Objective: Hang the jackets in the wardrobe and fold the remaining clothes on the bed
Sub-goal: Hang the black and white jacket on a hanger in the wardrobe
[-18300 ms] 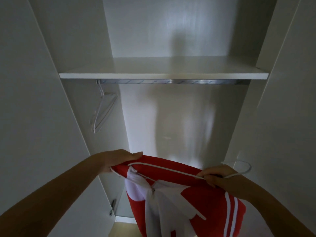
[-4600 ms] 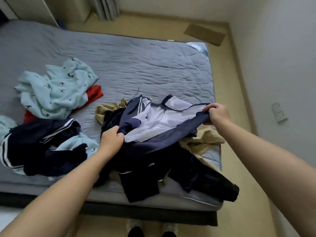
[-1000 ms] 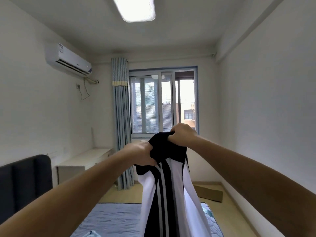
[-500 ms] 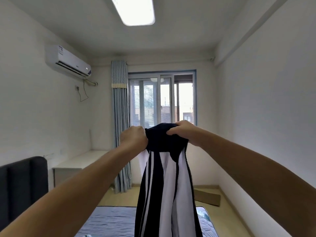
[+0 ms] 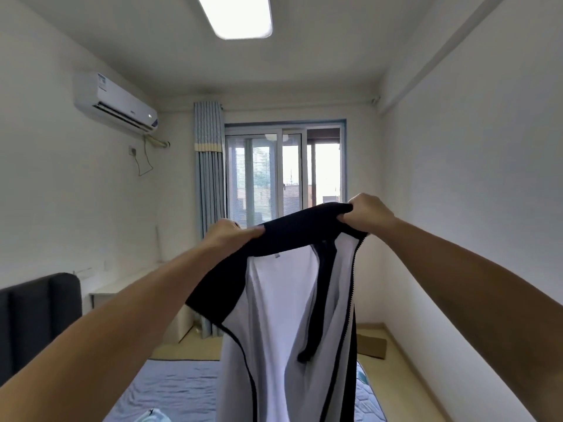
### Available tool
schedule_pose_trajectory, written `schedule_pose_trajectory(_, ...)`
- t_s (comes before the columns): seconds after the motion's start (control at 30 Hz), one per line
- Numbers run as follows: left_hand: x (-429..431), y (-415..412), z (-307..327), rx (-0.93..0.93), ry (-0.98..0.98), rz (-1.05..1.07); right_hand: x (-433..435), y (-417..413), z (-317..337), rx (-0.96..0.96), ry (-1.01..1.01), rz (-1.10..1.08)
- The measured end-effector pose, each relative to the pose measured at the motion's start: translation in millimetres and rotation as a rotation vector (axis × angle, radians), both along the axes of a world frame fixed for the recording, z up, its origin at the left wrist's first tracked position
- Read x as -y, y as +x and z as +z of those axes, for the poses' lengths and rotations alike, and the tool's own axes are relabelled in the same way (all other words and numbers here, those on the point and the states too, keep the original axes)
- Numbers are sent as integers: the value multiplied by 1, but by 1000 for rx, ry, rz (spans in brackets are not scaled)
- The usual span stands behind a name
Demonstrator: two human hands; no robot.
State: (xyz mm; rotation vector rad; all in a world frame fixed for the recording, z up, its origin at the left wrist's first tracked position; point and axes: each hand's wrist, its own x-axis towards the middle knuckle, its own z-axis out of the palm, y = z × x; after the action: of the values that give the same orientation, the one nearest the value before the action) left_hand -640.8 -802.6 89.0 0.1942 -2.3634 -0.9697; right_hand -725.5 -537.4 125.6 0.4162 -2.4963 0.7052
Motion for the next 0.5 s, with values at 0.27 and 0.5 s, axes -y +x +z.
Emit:
schedule_pose_trajectory(0.27,29,22,-10,-30,-1059,-42,-24,6,8,-255,306,-160)
schedule_pose_trajectory(0.5,32,30,-25,198,-854,-246,-35,5,5,-457,572,-239)
